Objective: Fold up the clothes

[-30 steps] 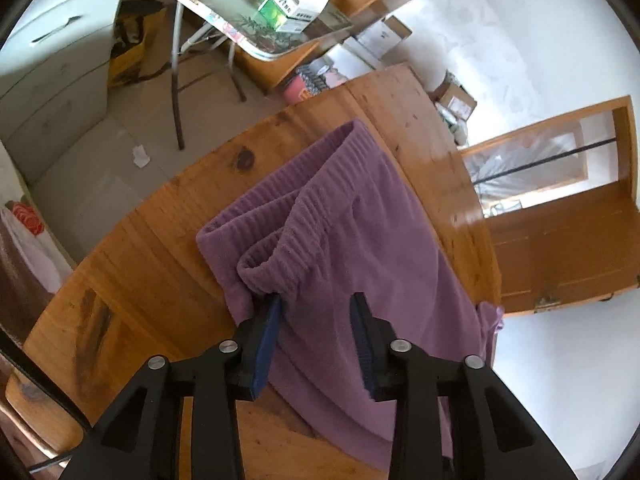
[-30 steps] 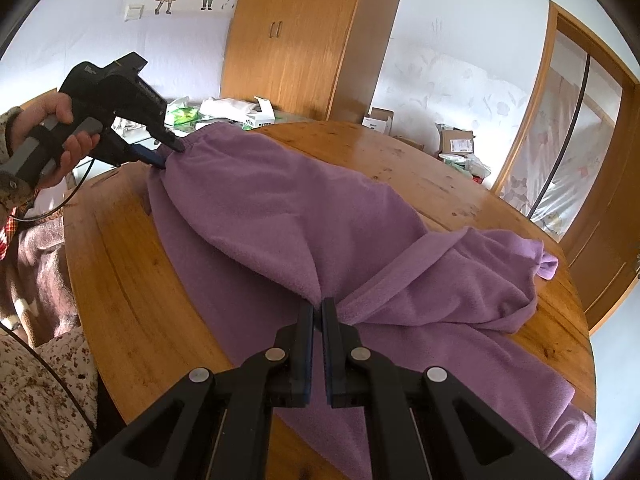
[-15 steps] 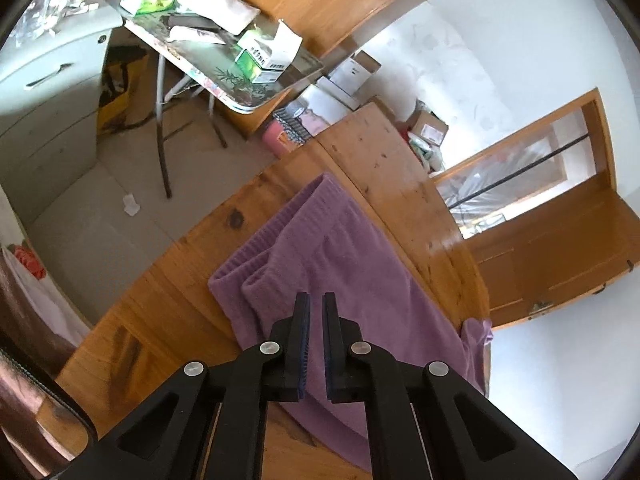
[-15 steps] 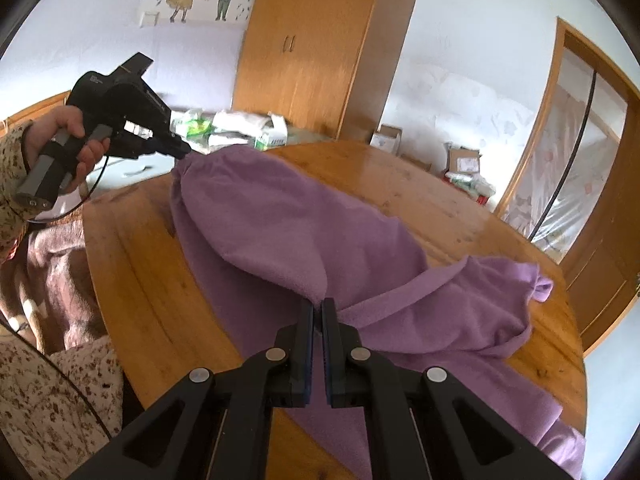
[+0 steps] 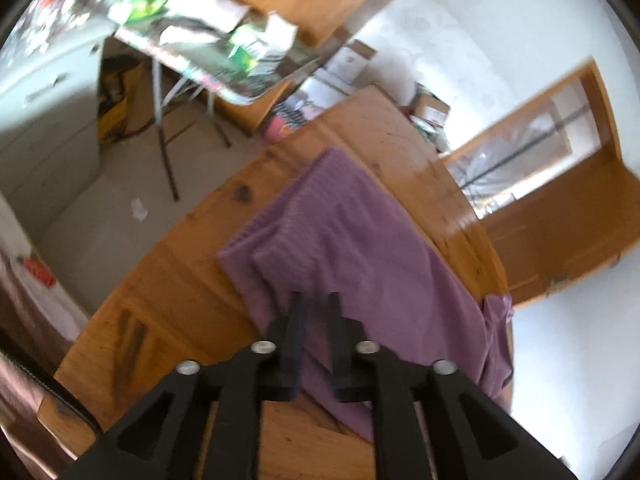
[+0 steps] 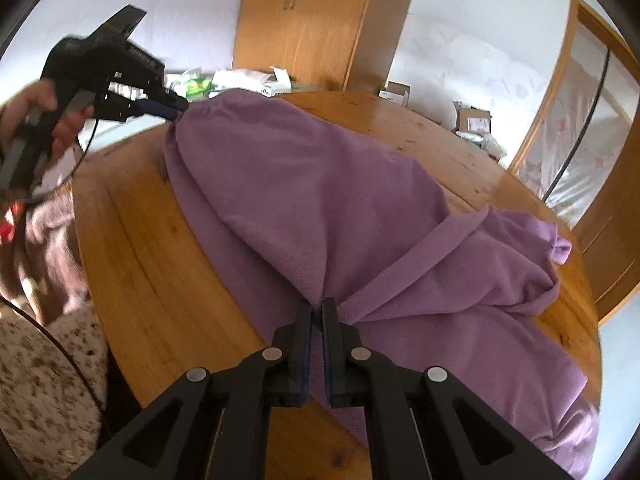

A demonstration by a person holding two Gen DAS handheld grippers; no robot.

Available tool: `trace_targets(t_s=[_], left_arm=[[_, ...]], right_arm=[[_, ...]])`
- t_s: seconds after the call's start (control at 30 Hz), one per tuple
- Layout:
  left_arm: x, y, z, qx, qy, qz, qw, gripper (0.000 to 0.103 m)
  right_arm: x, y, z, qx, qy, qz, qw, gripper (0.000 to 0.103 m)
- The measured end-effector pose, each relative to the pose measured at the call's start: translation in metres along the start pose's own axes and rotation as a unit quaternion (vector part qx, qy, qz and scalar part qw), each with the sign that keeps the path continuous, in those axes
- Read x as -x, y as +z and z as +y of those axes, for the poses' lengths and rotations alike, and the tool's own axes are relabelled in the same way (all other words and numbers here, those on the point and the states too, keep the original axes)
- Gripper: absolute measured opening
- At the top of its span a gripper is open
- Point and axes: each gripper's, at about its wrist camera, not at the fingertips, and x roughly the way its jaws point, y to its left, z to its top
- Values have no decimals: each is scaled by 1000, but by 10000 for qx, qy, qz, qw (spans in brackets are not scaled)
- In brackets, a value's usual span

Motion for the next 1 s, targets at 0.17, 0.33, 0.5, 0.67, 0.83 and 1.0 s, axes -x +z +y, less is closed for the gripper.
trace_targets(t_s=[0.17, 0.33, 0.5, 0.67, 0.83, 1.0], left_arm=[[13, -16, -37, -945, 192, -350, 9947, 19], [7, -42, -95, -2077, -555, -42, 9766, 19], [-16, -80, -144, -3080, -1070, 564, 9437, 20], [-37, -113, -174, -3728, -1315, 1100, 9119, 33], [-44, -123, -183, -3817, -1531, 1283, 9024, 34], [-54, -129, -188, -3815, -1569, 1501, 8985, 34]], right_arm=[[24, -4, -28, -514, 384, -223, 9977, 7], [36, -14, -78, -1373, 295, -194, 9899, 17], [46, -43, -123, -1839, -552, -24, 9814, 17], [59, -70, -192, -3036, -917, -77, 9483, 21], [63, -65, -220, -3089, -952, -280, 9459, 26], [39, -52, -227, -2964, -717, -111, 9523, 26]])
